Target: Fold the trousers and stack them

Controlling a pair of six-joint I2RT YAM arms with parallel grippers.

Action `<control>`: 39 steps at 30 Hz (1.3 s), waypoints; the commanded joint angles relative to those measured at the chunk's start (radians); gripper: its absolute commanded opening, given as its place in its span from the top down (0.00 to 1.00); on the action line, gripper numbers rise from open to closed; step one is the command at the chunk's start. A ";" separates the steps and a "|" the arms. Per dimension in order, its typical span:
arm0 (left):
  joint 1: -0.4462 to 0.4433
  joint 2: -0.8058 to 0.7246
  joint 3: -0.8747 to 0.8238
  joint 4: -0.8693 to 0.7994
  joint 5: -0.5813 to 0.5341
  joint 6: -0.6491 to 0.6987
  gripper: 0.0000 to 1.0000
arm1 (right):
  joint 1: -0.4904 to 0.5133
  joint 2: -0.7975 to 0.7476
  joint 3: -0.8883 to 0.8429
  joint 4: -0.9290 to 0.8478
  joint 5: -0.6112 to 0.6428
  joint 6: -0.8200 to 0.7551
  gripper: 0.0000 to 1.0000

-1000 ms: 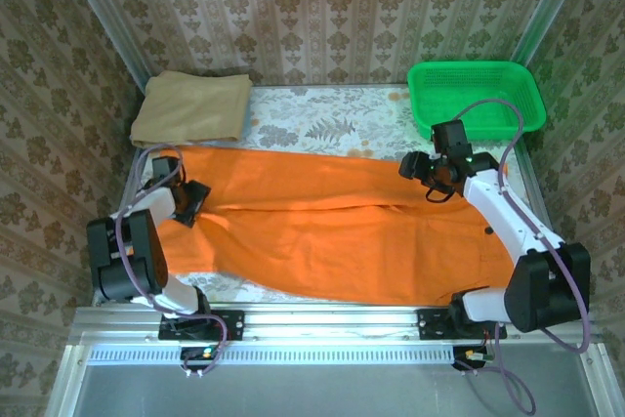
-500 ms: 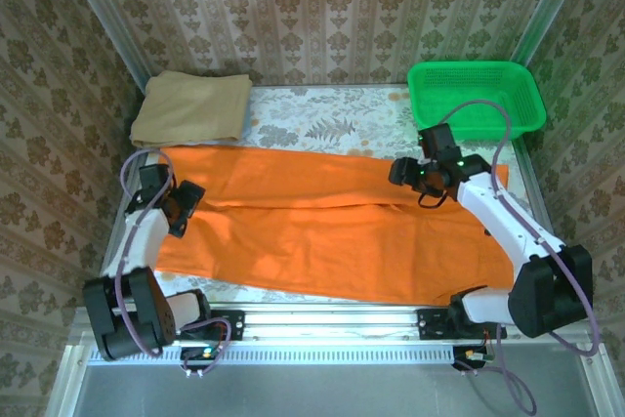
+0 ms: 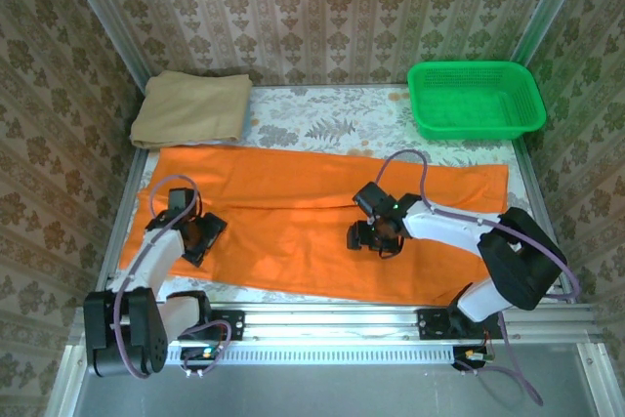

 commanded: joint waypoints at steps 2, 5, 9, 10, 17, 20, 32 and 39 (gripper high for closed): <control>-0.031 -0.062 -0.045 -0.173 -0.026 -0.080 0.19 | 0.028 -0.025 -0.077 0.000 0.024 0.112 0.33; -0.063 -0.119 -0.069 -0.229 -0.024 -0.119 0.20 | 0.028 -0.078 -0.127 -0.051 0.055 0.127 0.33; -0.119 -0.223 -0.051 -0.361 -0.025 -0.171 0.21 | 0.022 -0.160 -0.159 -0.160 0.077 0.124 0.33; -0.126 -0.262 -0.028 -0.391 -0.034 -0.174 0.21 | 0.016 -0.177 -0.161 -0.182 0.078 0.118 0.33; 0.048 -0.071 0.295 -0.259 -0.013 0.056 0.22 | -0.044 -0.260 0.057 -0.314 0.110 -0.038 0.32; 0.103 0.161 0.503 -0.190 0.003 0.166 0.23 | -0.128 -0.249 0.155 -0.301 0.118 -0.119 0.31; 0.299 0.857 1.120 -0.139 0.120 0.419 0.37 | -0.298 -0.241 0.173 -0.084 0.050 -0.165 0.31; 0.301 1.121 1.422 -0.316 0.000 0.626 0.41 | -0.404 -0.269 0.109 -0.064 -0.001 -0.192 0.30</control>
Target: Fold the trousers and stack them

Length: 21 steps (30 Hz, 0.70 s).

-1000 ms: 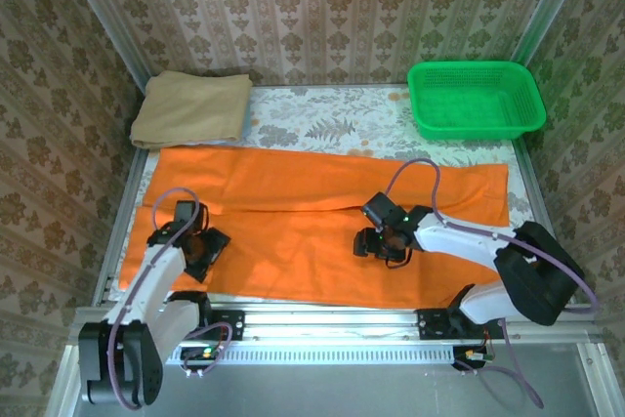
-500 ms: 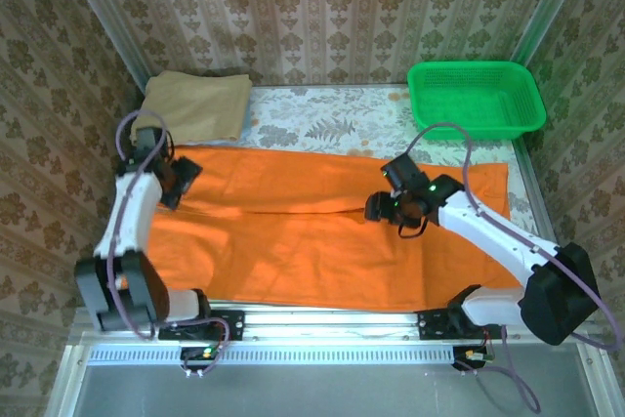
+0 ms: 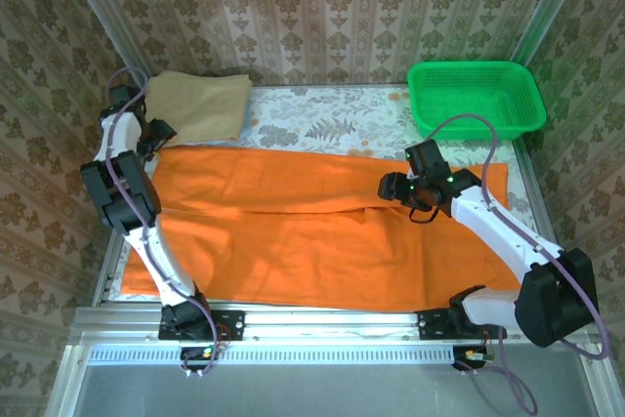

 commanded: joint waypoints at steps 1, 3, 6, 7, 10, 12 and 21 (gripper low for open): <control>0.000 0.072 0.105 -0.140 -0.057 0.155 0.41 | -0.047 -0.031 -0.037 0.022 -0.046 -0.029 0.31; -0.002 0.101 0.122 -0.151 -0.084 0.197 0.46 | -0.066 -0.039 -0.048 0.022 -0.055 -0.032 0.30; -0.008 0.096 0.086 -0.120 -0.113 0.266 0.51 | -0.079 -0.037 -0.056 0.052 -0.065 -0.036 0.30; -0.013 0.079 0.055 -0.090 -0.115 0.289 0.51 | -0.083 -0.030 -0.055 0.053 -0.067 -0.037 0.30; -0.040 -0.026 -0.099 0.049 -0.152 0.354 0.48 | -0.089 -0.006 -0.049 0.066 -0.079 -0.039 0.30; -0.072 -0.092 -0.188 0.133 -0.180 0.427 0.40 | -0.092 0.013 -0.047 0.079 -0.088 -0.034 0.30; -0.063 0.085 -0.050 0.044 -0.313 0.469 0.40 | -0.094 0.028 -0.029 0.083 -0.115 -0.037 0.30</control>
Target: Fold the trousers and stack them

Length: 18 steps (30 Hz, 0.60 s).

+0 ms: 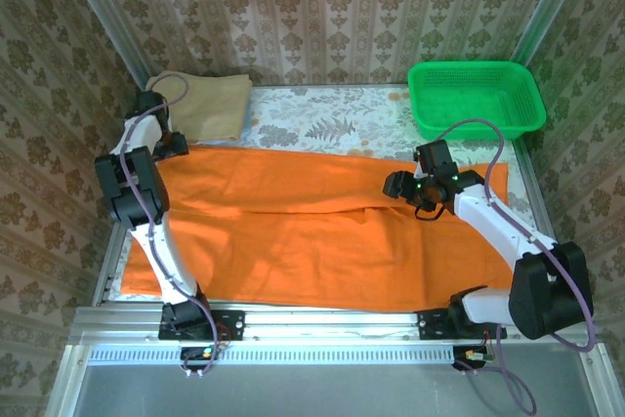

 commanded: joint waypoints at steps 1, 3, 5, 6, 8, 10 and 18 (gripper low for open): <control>0.035 0.086 0.065 -0.034 -0.076 0.044 0.40 | -0.007 -0.017 0.016 -0.006 -0.011 -0.019 0.30; 0.052 0.130 0.132 -0.077 -0.075 0.038 0.41 | -0.008 -0.030 0.009 -0.002 -0.010 -0.020 0.29; 0.057 0.146 0.168 -0.090 -0.075 0.050 0.39 | -0.010 -0.032 0.010 -0.005 -0.010 -0.017 0.29; 0.061 0.163 0.212 -0.129 -0.072 0.042 0.38 | -0.010 -0.033 0.011 -0.007 -0.011 -0.017 0.29; 0.059 0.183 0.266 -0.169 -0.050 0.038 0.35 | -0.012 -0.042 0.010 -0.004 -0.010 -0.012 0.29; 0.061 0.226 0.345 -0.240 -0.030 0.022 0.33 | -0.013 -0.050 0.014 -0.006 -0.008 -0.011 0.28; 0.033 0.336 0.455 -0.333 0.018 0.014 0.45 | -0.027 -0.085 0.037 -0.019 -0.004 -0.015 0.28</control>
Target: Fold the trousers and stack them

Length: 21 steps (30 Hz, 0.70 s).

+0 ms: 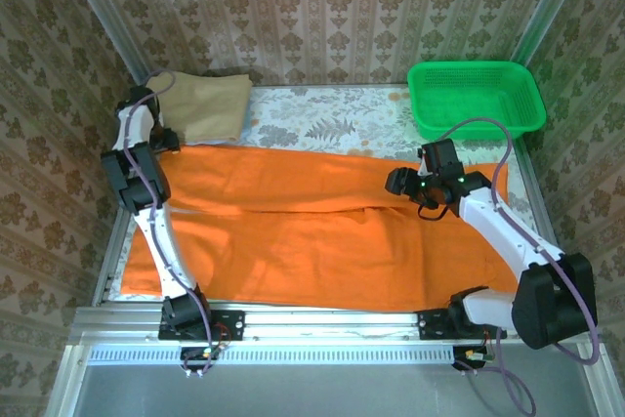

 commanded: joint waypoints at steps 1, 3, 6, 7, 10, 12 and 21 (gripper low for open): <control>-0.017 0.036 0.001 -0.053 0.005 -0.002 0.49 | -0.009 -0.028 0.034 -0.021 -0.005 -0.015 0.28; -0.024 0.032 -0.009 -0.047 -0.007 0.005 0.58 | -0.010 -0.028 0.033 -0.023 -0.005 -0.018 0.28; -0.024 0.016 -0.032 -0.037 -0.015 0.003 0.67 | -0.015 -0.029 0.029 -0.025 0.000 -0.024 0.28; -0.025 0.008 -0.039 -0.034 -0.018 0.002 0.72 | -0.019 -0.028 0.027 -0.026 0.001 -0.026 0.28; -0.023 -0.015 -0.061 -0.017 -0.033 0.003 0.85 | -0.031 -0.026 0.019 -0.020 -0.004 -0.029 0.28; -0.023 -0.025 -0.068 -0.016 -0.041 0.002 0.98 | -0.036 -0.025 0.019 -0.018 -0.005 -0.031 0.28; -0.047 -0.241 -0.254 0.065 -0.128 -0.044 1.00 | -0.132 -0.030 0.046 -0.031 0.002 -0.042 0.28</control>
